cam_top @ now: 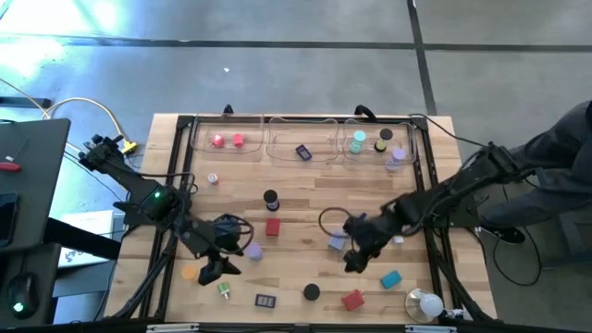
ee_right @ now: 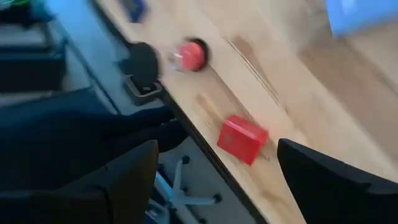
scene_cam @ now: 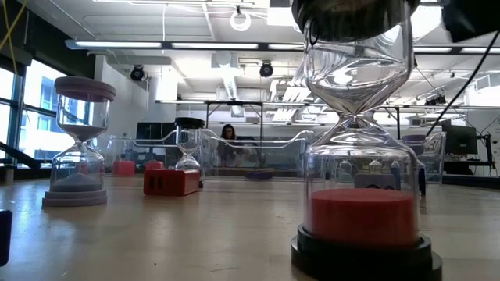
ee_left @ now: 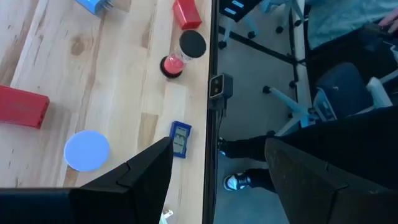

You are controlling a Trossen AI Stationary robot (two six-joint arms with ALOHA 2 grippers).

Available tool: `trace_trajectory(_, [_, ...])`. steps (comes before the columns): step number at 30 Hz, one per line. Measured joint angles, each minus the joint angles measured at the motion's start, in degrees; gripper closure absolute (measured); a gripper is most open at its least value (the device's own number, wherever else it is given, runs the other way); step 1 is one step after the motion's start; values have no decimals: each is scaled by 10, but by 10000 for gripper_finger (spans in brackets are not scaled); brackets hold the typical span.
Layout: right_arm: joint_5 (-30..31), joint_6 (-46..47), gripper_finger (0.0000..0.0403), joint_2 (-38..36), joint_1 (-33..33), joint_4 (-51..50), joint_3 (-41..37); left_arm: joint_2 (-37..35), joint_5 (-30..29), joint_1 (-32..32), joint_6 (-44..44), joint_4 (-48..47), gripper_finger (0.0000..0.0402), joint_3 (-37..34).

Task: Pick & Place Office items
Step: Put the white charger adapter into the left transparent bin

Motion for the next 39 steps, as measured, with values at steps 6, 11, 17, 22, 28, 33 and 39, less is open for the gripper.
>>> trace_trajectory(6, [-1, 172, 92, 63, 45, -14, 0, 0, -13, -29, 5, 0, 154, 0])
trace_trajectory(11, [-33, 242, 94, 102, 68, -18, 0, 0, -44, -50, 6, 0, 154, 0])
trace_trajectory(17, [-31, 336, 96, 114, 91, -13, 0, 0, -67, -70, 7, 0, 154, 0])
trace_trajectory(22, [-35, 427, 97, 114, 107, 26, 0, 0, -76, -85, 2, 0, 154, 0])
trace_trajectory(28, [-40, 399, 97, 114, 102, -36, 0, 1, -92, -104, -3, -1, 154, 0])
trace_trajectory(33, [-39, 392, 97, 114, 92, -184, 0, 7, -107, -115, -3, 0, 154, -1])
trace_trajectory(39, [-4, 333, 97, 114, 70, -331, 0, 20, -109, -115, -2, -1, 154, -1])
